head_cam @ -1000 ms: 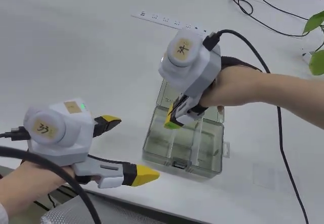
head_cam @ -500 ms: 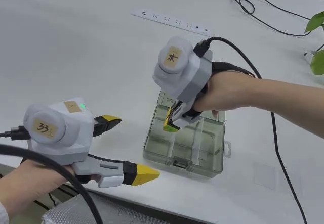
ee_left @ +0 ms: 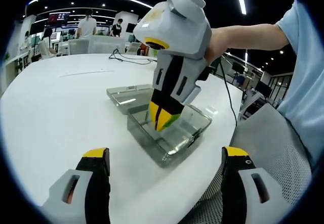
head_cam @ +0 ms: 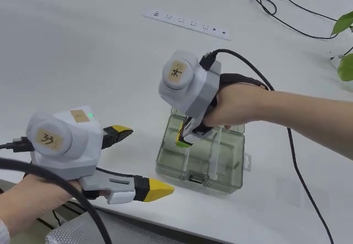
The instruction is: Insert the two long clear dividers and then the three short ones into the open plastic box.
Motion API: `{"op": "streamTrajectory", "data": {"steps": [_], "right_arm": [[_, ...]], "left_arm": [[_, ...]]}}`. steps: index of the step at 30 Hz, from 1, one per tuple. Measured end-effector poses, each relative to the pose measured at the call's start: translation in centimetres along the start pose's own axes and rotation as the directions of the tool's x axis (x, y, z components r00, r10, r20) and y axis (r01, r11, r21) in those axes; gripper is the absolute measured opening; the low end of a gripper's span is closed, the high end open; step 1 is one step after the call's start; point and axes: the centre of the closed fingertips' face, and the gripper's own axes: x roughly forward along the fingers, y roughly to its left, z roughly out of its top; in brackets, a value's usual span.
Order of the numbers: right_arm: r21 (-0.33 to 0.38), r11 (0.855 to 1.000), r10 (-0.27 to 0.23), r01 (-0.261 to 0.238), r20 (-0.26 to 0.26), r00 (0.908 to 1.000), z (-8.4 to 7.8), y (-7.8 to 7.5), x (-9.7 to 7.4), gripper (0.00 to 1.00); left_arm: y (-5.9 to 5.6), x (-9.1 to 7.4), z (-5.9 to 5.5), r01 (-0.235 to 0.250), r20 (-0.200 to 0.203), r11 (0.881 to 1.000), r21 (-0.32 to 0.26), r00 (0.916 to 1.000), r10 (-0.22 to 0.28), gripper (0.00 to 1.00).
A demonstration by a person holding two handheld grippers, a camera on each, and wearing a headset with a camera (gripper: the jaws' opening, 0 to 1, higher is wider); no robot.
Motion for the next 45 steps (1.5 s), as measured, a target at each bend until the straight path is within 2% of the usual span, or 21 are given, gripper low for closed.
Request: {"op": "streamTrajectory", "data": {"steps": [16, 26, 28, 33, 38, 45], "right_arm": [[0.0, 1.0, -0.002, 0.002, -0.001, 1.0, -0.2, 0.4, -0.2, 0.02], [-0.043, 0.999, 0.014, -0.014, 0.001, 0.9999, -0.1, 0.3, -0.2, 0.04], [-0.037, 0.999, 0.032, -0.031, 0.029, 0.9991, 0.2, 0.6, -0.3, 0.11], [-0.056, 0.998, 0.012, -0.007, 0.082, 0.9966, 0.8, 0.3, -0.9, 0.26], [-0.065, 0.998, 0.012, -0.002, 0.153, 0.9882, 1.5, 0.5, -1.5, 0.42], [-0.074, 0.997, -0.01, 0.026, 0.207, 0.9784, 1.3, 0.5, -1.9, 0.69]], "left_arm": [[-0.2, 0.0, 0.4, 0.008, -0.001, 1.0, 0.016, 1.0, -0.008, 0.93], [-0.1, -0.1, 0.5, 0.004, -0.002, 1.0, 0.02, 1.0, -0.004, 0.93], [-0.2, -0.1, 0.5, 0.004, -0.002, 1.0, 0.02, 1.0, -0.004, 0.93], [-0.2, -0.1, 0.5, 0.004, -0.002, 1.0, 0.02, 1.0, -0.004, 0.93], [-0.2, -0.2, 0.7, 0.003, -0.001, 1.0, 0.022, 1.0, -0.003, 0.93], [-0.2, -0.3, 0.8, 0.0, 0.0, 1.0, 0.023, 1.0, 0.0, 0.93]]}}
